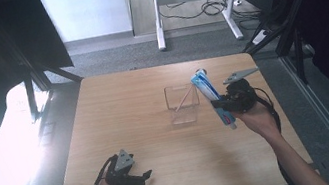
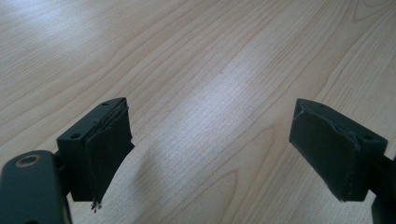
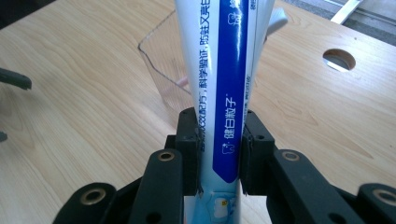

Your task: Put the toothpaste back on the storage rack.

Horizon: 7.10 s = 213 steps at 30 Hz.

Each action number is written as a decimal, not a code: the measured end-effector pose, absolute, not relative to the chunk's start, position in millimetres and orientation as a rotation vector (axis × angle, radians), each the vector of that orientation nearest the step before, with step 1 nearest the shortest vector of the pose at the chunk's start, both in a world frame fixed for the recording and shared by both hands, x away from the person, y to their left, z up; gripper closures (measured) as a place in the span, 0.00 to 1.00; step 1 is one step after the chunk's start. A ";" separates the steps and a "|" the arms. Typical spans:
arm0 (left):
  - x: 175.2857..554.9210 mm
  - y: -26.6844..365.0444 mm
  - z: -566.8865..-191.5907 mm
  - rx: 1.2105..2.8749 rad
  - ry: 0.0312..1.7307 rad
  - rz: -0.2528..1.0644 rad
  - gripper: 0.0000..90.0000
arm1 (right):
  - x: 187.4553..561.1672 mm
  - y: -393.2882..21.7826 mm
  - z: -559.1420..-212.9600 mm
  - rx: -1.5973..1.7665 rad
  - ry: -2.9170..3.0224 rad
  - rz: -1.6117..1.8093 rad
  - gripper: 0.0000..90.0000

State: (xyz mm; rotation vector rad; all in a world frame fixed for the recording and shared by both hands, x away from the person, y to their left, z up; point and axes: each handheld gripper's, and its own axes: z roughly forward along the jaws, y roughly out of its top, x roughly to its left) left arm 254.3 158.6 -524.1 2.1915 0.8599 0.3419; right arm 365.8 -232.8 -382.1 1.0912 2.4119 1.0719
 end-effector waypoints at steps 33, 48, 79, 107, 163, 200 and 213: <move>256.5 159.1 -526.7 2.184 0.867 0.299 0.14 | 410.7 -192.2 -366.0 1.043 2.356 1.202 0.81; 256.1 159.5 -526.2 2.180 0.865 0.298 0.14 | 429.0 -171.5 -370.4 1.039 2.330 1.245 0.82; 255.5 162.0 -526.8 2.172 0.865 0.290 0.14 | 467.4 -139.2 -411.7 1.014 2.338 1.224 0.81; 256.2 161.4 -527.7 2.179 0.862 0.287 0.14 | 465.5 -139.1 -447.5 0.959 2.431 1.166 0.81; 255.8 158.9 -528.3 2.191 0.853 0.290 0.15 | 461.0 -137.3 -449.8 0.943 2.581 1.083 0.55; 256.9 158.2 -529.0 2.191 0.852 0.280 0.15 | 440.0 -140.1 -425.3 0.863 2.542 1.102 0.00; 256.8 158.9 -528.2 2.175 0.855 0.278 0.15 | 428.2 -148.0 -425.6 0.852 2.548 1.093 0.00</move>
